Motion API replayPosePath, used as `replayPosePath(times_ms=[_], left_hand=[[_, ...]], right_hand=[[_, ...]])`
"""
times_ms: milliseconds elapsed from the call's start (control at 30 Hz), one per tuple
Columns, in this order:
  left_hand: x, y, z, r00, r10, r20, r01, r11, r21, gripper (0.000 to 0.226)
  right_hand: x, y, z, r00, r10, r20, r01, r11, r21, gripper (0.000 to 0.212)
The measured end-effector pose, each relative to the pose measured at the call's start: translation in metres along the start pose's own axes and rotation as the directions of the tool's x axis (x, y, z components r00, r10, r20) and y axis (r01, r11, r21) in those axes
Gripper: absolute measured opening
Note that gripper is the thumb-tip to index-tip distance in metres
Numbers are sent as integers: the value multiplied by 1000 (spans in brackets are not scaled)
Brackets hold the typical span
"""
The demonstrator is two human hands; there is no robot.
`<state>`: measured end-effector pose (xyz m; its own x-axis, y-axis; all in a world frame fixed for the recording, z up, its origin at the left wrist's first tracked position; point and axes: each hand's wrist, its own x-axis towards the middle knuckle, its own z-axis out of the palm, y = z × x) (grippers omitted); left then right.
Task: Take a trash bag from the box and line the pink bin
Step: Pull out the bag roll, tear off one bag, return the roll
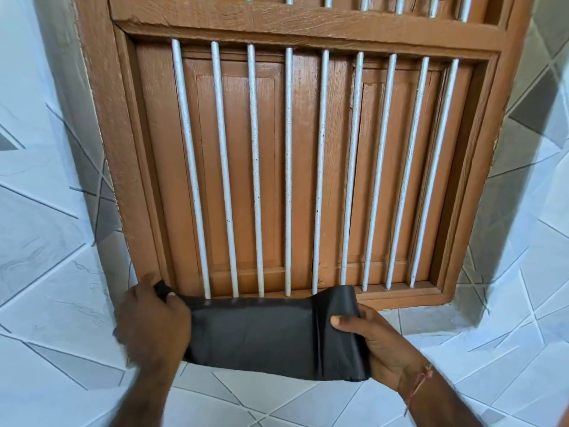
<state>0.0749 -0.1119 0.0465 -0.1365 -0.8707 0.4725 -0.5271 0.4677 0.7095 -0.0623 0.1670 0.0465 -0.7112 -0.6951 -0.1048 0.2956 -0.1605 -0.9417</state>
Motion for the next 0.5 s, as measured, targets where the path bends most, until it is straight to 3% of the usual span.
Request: replayPosePath(times_ms=[67,100,133,200,233,267,400,500], left_hand=[[-20,27,-1,962,267,51,-254,950,-180,36],[-32,44,-1,910,359,206,-268,890,-368,41],[-41,58,-2,802,435,411,-179,830,-529,48],[-57,81,-3,484,503,716,95,783,-615,54],[-62,85,0,379,506,775,180,781,-598,48],[-65,85,5,329,514,792,225,772,-594,42],[-57,73,13,389,553,737,259,702,-664,20],[-42,65,9,369,572,732,226,709,-668,15]], right_hand=[[1,-8,8,999,-24,29,27,994,-101,53],[1,-11,14,998,-25,57,32,991,-129,50],[1,-13,19,996,-20,89,33,990,-139,47],[2,-18,27,987,-3,164,23,993,-115,46],[2,-19,29,981,3,192,15,996,-92,47],[3,-21,30,978,7,208,5,998,-58,48],[2,-21,19,981,58,183,-81,989,120,36],[0,-19,9,989,81,123,-98,985,141,33]])
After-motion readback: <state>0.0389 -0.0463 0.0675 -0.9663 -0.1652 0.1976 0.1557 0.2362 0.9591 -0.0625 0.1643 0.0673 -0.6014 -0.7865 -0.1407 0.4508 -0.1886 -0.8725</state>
